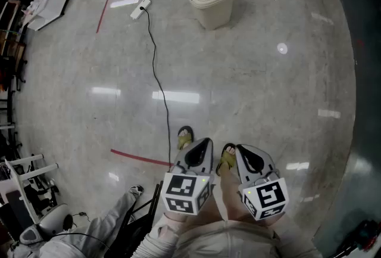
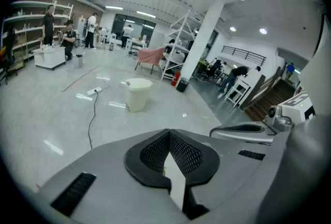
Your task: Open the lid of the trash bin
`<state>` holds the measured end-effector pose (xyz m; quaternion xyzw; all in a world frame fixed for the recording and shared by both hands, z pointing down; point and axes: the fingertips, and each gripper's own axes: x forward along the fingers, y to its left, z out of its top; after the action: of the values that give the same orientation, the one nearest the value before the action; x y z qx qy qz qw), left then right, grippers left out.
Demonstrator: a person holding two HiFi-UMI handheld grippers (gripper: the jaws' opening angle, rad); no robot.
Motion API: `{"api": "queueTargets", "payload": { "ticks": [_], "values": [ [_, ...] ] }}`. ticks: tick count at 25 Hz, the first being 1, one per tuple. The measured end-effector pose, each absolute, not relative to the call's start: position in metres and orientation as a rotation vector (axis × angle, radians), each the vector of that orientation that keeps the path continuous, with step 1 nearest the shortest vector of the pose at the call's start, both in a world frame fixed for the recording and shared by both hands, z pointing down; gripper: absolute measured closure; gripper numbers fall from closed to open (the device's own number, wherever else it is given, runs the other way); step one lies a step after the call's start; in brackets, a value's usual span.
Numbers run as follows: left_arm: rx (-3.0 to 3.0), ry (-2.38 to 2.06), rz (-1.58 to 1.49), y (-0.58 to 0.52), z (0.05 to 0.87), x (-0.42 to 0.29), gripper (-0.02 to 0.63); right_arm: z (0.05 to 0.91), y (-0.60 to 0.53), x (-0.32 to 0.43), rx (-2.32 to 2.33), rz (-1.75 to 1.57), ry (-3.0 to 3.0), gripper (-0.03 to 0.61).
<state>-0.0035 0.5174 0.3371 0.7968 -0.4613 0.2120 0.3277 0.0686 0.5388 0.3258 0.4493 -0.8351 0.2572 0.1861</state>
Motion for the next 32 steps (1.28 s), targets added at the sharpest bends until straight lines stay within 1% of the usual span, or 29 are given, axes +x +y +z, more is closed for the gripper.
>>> {"api": "queueTargets", "payload": {
  "ticks": [7, 16, 23, 32],
  "values": [
    [2.197, -1.187, 0.567, 0.551, 0.283, 0.015, 0.612, 0.277, 0.557, 0.081, 1.28, 0.658, -2.371, 0.578],
    [2.255, -1.239, 0.505, 0.532, 0.245, 0.021, 0.612, 0.25, 0.55, 0.085, 1.263, 0.602, -2.391, 0.578],
    [2.263, -1.249, 0.497, 0.49, 0.246, 0.005, 0.612, 0.245, 0.513, 0.069, 1.257, 0.623, -2.429, 0.578],
    [2.305, -1.166, 0.526, 0.377, 0.257, -0.018, 0.612, 0.247, 0.4, 0.036, 1.3, 0.619, -2.416, 0.578]
  ]
}}
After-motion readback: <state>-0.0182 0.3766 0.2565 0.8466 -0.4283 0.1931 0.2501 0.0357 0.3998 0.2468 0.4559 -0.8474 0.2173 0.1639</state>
